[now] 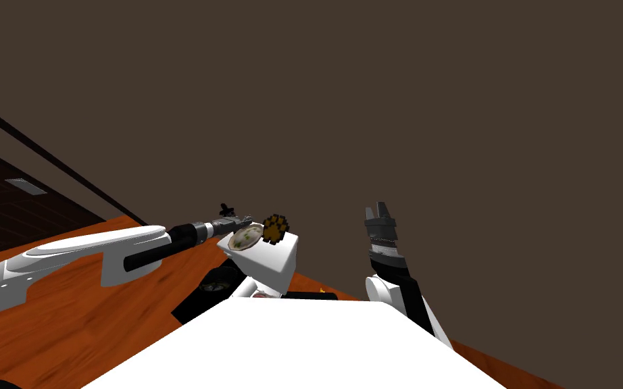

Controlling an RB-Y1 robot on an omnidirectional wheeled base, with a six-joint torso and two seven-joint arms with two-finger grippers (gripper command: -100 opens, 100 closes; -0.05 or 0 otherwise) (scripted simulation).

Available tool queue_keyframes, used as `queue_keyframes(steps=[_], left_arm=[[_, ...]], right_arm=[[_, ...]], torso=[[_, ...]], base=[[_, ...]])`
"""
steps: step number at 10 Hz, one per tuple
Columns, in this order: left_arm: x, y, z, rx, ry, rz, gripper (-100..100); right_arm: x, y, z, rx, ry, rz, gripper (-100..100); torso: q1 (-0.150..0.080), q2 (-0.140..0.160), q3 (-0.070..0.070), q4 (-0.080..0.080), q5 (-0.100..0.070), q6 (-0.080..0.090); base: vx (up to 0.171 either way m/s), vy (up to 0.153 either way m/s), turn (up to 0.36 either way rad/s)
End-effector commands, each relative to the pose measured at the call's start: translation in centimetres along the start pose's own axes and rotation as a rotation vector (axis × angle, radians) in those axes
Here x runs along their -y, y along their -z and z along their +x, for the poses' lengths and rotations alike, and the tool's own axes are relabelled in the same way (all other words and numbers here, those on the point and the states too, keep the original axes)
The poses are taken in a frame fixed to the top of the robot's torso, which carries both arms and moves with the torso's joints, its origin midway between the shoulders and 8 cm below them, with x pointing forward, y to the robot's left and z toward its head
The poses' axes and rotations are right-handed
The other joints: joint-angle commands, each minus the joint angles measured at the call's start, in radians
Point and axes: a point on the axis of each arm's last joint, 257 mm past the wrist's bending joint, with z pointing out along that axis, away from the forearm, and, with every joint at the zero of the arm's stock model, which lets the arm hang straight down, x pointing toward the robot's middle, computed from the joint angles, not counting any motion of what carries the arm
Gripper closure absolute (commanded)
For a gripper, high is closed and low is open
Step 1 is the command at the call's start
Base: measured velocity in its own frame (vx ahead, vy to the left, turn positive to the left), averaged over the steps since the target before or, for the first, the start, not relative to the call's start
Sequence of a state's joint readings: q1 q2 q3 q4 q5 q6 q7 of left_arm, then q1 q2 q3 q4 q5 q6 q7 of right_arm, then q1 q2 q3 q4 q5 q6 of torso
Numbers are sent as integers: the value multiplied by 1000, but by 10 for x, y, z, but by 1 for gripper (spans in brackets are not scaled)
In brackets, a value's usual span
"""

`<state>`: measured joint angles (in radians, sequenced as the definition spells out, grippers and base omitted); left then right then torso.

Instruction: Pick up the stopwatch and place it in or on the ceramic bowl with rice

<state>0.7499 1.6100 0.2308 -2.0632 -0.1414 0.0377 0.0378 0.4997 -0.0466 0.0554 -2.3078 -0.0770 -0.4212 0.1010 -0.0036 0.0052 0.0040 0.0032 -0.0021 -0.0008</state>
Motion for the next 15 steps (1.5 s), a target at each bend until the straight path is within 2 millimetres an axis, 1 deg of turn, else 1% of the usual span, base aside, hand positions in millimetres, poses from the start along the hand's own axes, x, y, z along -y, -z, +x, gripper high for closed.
queue_keyframes(steps=[1,2,3,4,12,13,14,15], left_arm=[[0,0,0,0,0,0,-100],[0,0,0,0,0,0,-100],[0,0,0,0,0,0,0],[-1,-2,-11,-3,-7,16,-100],[2,-12,-59,-11,-34,86,-100],[2,-11,-54,-10,-34,79,-100],[2,-11,-55,-10,-33,81,0],[2,-11,-55,-10,-33,81,0]], right_arm=[[0,0,0,0,0,0,0],[0,0,0,0,0,0,0],[0,0,0,0,0,0,0],[0,0,0,0,0,0,0],[1,1,0,0,0,3,0],[1,1,0,0,1,4,0],[1,1,0,0,1,4,0],[1,1,0,0,1,4,0]], torso=[[0,0,0,0,0,0],[0,0,0,0,0,0],[0,0,0,0,0,0],[0,0,0,0,0,0],[-2,-2,-1,0,0,-1],[-2,-4,-2,0,0,-2],[-1,-5,-2,0,1,-1],[0,-5,-3,0,1,-1]], base=[[0,0,0],[0,0,0],[0,0,0],[12,-24,110],[7,-28,98],[-1,-11,21],[0,0,0],[0,0,0]])
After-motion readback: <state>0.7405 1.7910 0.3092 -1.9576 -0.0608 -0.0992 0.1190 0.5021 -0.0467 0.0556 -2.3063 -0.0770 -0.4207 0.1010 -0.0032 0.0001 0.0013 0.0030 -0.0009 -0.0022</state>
